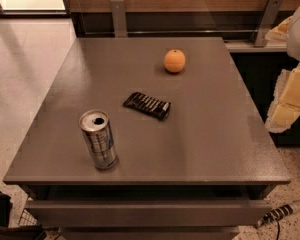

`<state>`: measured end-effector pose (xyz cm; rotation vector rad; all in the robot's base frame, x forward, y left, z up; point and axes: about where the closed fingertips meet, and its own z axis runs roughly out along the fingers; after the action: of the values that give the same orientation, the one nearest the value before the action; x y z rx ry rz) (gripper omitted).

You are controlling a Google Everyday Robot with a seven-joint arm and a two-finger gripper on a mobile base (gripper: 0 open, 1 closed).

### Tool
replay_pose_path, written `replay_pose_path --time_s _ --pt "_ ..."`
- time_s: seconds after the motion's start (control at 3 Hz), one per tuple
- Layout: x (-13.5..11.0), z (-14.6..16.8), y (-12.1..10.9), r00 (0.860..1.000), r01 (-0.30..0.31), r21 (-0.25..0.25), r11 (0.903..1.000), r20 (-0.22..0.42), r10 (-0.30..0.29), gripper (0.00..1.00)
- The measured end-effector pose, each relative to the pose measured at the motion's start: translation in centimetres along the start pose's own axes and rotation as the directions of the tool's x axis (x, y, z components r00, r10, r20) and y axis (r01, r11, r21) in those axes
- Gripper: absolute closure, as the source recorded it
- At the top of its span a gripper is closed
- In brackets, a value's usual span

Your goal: Pick redbull can

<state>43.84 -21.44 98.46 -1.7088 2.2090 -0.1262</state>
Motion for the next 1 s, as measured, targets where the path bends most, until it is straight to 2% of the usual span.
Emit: replay_pose_path --time_s 0.33,0.67,1.0 --pt "0.0 0.0 0.0 1.0 0.0 0.0 1.0 0.0 0.0 0.0" --pt "-0.9 0.3 0.5 0.997 0.001 -0.022 0.9998 0.076 0.001 0.0" --pt "-2.7 2.0 1.9 0.973 0.029 -0.062 0.9977 0.229 -0.014 0.0"
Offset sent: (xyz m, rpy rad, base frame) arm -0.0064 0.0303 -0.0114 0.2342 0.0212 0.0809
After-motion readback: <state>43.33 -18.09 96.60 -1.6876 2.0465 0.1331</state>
